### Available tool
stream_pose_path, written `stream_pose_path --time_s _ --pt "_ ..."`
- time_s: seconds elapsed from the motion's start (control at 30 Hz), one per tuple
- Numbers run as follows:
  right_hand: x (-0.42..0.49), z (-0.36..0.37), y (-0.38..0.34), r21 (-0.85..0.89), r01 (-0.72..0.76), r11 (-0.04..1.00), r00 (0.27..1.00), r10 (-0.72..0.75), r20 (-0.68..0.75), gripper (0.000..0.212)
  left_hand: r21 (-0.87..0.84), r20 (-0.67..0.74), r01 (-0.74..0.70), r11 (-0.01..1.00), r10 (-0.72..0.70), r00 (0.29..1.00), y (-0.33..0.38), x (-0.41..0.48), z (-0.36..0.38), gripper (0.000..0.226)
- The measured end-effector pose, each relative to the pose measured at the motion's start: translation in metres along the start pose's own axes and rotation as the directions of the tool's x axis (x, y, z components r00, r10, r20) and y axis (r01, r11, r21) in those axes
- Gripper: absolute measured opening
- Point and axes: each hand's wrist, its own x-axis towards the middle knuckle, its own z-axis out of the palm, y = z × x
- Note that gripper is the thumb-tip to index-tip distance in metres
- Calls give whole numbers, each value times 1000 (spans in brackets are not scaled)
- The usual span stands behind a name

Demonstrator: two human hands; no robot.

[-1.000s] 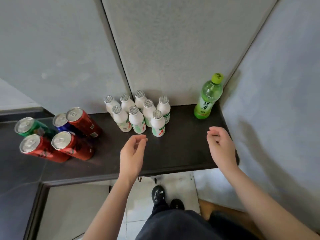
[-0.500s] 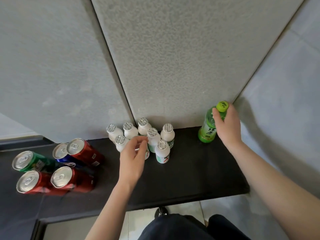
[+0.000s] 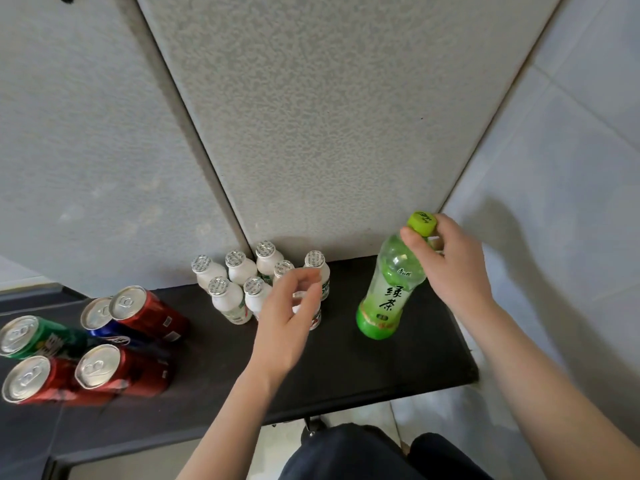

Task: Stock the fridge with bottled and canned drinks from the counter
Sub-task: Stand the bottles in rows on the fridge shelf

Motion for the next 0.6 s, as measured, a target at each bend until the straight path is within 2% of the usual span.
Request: stream_pose_path --time_s 0.17,0.27,0.37,0.47,0.53,0.6 --pt "-9 -11 -36 70 -33 997 998 29 54 33 -40 277 -39 998 48 960 4 -20 25 57" --pt "-10 -7 -53 86 -31 996 996 24 82 44 -149 354 -6 989 59 933 6 -29 28 59" --pt "-10 3 -63 97 -30 995 987 14 160 56 -155 271 5 988 38 962 3 -36 23 55" --pt "-9 16 -65 256 -189 948 924 84 373 61 -223 175 52 973 -13 985 -6 -45 11 45" --pt "-11 27 -57 256 -229 939 904 108 413 54 -304 90 103 947 -79 993 -14 -51 0 45" --pt "-19 44 -43 212 -205 955 920 114 376 35 -367 -10 128 921 -142 990 -23 -56 -13 53"
